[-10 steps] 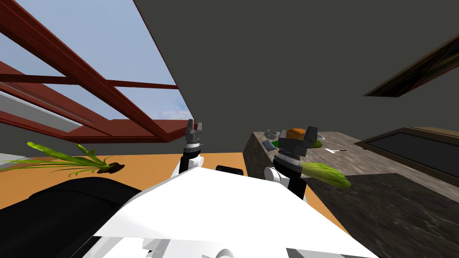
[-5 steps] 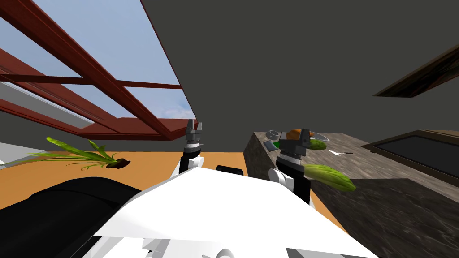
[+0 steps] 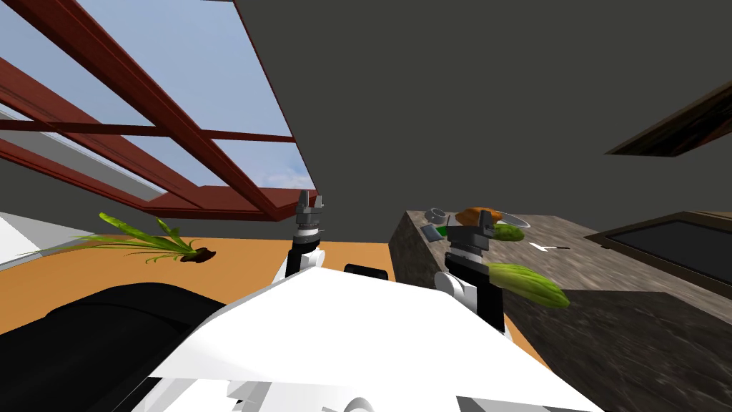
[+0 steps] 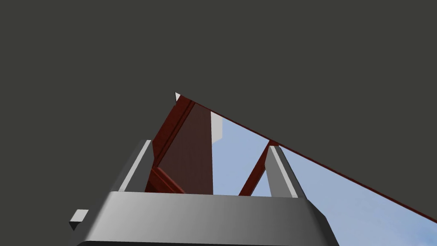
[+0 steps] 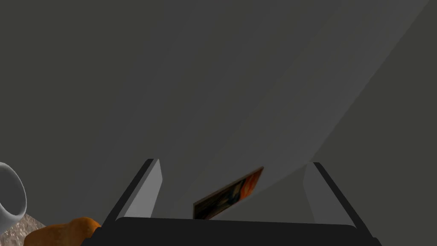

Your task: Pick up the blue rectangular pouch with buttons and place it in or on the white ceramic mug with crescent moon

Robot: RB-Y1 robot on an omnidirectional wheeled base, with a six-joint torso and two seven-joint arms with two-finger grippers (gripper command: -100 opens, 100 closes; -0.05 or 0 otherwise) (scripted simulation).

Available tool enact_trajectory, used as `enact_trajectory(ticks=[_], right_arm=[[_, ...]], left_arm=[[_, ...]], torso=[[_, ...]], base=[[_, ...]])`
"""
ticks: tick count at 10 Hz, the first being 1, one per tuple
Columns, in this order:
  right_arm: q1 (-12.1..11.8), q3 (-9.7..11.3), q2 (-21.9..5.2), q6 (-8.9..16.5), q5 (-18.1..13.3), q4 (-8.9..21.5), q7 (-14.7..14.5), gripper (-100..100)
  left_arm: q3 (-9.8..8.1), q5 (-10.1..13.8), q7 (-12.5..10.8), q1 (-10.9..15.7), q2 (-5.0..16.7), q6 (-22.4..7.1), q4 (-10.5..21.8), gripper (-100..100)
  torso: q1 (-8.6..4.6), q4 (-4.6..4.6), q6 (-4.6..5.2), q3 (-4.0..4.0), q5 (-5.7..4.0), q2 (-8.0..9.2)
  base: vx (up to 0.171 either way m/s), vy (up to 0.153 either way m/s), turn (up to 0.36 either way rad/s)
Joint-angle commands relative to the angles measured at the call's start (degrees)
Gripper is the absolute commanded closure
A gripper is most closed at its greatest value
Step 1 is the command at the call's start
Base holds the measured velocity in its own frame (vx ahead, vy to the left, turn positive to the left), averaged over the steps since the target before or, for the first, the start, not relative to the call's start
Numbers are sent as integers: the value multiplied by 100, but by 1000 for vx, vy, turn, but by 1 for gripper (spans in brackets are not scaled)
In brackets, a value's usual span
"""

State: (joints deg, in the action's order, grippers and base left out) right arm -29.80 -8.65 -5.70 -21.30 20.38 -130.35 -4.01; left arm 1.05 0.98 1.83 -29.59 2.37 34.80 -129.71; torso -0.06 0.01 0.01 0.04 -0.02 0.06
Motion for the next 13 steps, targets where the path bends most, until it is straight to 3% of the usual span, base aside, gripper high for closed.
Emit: enact_trajectory(ticks=[1,2,5,6,7,8,11,12,13], right_arm=[[27,-152,-76,190,286,115,57,-100],[27,-152,-76,190,335,115,57,-100],[98,-453,-206,537,860,388,182,-100],[98,-453,-206,537,945,388,182,-100],[143,-613,-263,730,1151,542,251,-100],[143,-613,-263,730,1274,542,251,-100],[252,-950,-362,1149,1801,880,403,-100],[252,-950,-362,1149,1971,880,403,-100],[314,-1124,-405,1375,2149,1064,486,-100]], left_arm=[[0,0,0,0,0,0,0,0],[0,0,0,0,0,0,0,0],[0,0,0,0,0,0,0,0],[0,0,0,0,0,0,0,0],[0,0,0,0,0,0,0,0],[0,0,0,0,0,0,0,0],[0,0,0,0,0,0,0,0],[0,0,0,0,0,0,0,0],[0,0,0,0,0,0,0,0]], torso=[[0,0,0,0,0,0],[-1,0,-1,0,0,0],[0,0,0,0,0,0],[0,0,0,1,0,3],[0,0,0,1,0,2],[-1,0,-1,0,0,0],[-1,0,0,0,0,0],[0,0,-1,1,0,1],[1,0,1,0,0,1]], base=[[-18,-12,56],[-18,-11,28],[-21,-12,45],[-20,-12,31],[-18,-16,63],[-15,-14,31],[-21,-11,48],[-19,-9,36],[-25,-11,63]])
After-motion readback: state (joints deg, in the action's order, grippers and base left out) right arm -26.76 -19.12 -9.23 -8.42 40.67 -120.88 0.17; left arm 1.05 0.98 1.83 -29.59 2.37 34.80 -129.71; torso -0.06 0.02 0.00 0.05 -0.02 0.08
